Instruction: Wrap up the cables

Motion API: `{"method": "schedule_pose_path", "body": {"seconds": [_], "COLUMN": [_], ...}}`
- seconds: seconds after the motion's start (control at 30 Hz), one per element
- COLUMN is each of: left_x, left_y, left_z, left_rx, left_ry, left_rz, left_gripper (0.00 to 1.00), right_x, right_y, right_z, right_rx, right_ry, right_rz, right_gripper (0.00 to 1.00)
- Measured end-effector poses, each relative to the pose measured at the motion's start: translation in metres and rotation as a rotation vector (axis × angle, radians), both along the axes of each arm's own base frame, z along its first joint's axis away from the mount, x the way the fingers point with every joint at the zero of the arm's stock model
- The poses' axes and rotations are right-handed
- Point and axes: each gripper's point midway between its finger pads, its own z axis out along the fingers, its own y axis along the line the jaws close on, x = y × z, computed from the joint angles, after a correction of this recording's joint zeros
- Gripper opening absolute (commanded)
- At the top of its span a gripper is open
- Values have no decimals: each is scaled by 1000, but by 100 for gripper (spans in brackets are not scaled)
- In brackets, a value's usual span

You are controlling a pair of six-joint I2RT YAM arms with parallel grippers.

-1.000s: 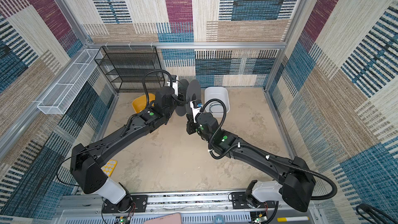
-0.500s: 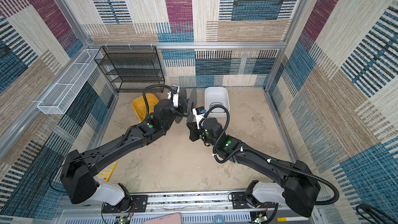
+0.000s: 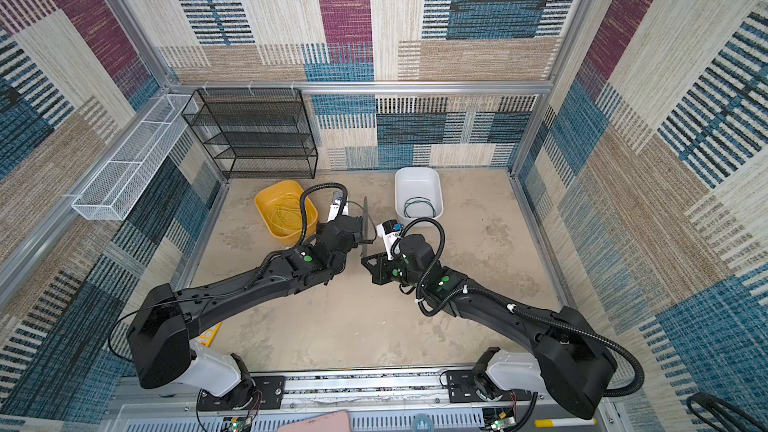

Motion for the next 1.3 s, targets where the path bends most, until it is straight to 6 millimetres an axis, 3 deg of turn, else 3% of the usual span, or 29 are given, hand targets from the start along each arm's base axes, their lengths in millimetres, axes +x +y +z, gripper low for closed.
{"method": "schedule_pose_path", "body": {"seconds": [0.1,0.3,0.5,0.77,1.3], "left_x": [-5,-12,-13,-17,-45], "left_y": [-11,-11,-22,-27,-33], "left_z": [-21,-48,-50,-35,-57], "left_rx": [21,43,81,92,109], "left_ry": [26,28,-42,-161,-331], "left_rz": [-19,-22,-35,-68,-206], "left_gripper": [0,0,0,0,0], "right_x": [-3,-11,-11,-3,-23], "right_y": [-1,-5,-11,-14,-16], "right_z": [-9,-37,-38,-22,-66], "right_rx": [15,-4,4,-47,-43], "right_ry": [42,104,120,114,222], "right_rz": [-5,-7,-44,-77,-34], "right_gripper": [0,0,0,0,3]}}
